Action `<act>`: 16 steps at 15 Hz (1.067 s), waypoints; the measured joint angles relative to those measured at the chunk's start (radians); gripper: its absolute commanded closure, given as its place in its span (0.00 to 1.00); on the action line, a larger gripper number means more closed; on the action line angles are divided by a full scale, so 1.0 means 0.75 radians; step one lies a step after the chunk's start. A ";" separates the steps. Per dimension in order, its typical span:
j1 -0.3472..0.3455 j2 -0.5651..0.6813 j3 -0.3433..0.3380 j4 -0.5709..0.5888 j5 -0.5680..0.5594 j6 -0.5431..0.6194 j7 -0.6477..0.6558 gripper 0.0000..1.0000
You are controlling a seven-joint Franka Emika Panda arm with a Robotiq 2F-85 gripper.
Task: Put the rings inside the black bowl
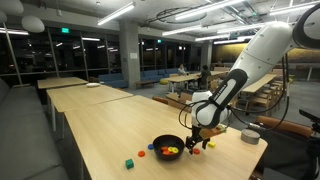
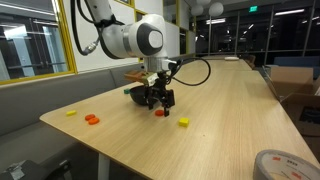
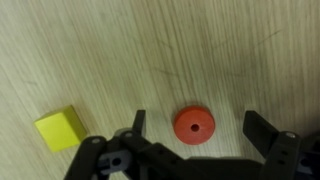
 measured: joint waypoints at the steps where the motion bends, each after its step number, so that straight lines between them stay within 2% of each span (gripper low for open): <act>1: 0.001 0.000 -0.006 -0.002 -0.009 0.003 0.014 0.00; 2: 0.001 0.000 -0.012 -0.005 -0.020 0.008 0.027 0.05; 3: 0.001 0.000 -0.018 -0.008 -0.032 0.014 0.041 0.26; 5: 0.004 0.000 -0.029 -0.013 -0.061 0.027 0.069 0.30; 11: 0.021 -0.002 -0.048 -0.015 -0.137 0.043 0.130 0.77; 12: 0.025 -0.003 -0.049 -0.015 -0.142 0.047 0.136 0.81; 16: 0.032 -0.009 -0.056 -0.014 -0.161 0.054 0.150 0.83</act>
